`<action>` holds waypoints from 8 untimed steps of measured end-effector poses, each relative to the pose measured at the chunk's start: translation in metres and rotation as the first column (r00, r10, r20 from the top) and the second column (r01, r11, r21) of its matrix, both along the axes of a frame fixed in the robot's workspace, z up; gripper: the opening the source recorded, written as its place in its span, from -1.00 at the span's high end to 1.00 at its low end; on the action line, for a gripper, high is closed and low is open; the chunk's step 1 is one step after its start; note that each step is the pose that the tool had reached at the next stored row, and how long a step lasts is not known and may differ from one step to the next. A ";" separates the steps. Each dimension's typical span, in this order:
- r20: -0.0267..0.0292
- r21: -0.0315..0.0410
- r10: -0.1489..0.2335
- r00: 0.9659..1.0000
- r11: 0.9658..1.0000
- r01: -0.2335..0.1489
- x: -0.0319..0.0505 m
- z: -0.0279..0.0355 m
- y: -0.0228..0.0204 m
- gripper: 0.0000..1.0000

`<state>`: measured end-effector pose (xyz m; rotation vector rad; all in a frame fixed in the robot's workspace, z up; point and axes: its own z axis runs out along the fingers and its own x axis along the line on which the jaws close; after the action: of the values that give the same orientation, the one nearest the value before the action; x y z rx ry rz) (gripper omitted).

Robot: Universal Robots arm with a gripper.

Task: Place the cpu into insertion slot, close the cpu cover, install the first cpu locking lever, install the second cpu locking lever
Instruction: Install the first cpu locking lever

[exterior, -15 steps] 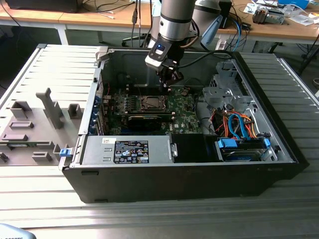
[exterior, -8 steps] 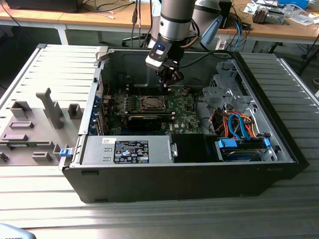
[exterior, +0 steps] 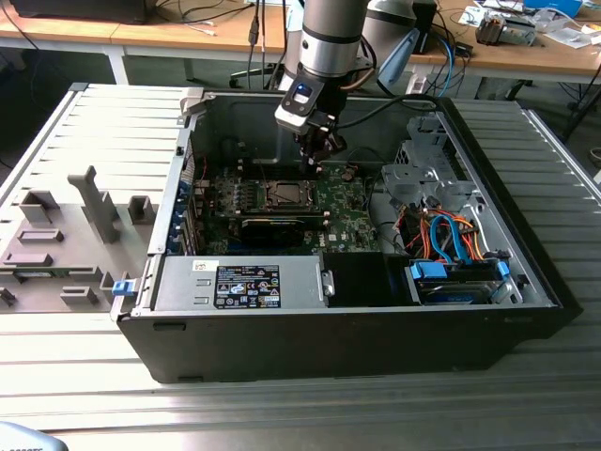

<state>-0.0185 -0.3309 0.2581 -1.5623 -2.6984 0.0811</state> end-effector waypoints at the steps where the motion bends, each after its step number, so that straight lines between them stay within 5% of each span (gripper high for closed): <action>1: 0.000 0.000 0.002 1.000 1.000 -0.002 0.0000 0.0000 0.0000 0.79; 8: 0.000 0.000 0.014 1.000 1.000 -0.014 0.0000 0.0000 0.0000 0.79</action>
<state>-0.0185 -0.3309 0.2580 -1.5439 -2.7094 0.0813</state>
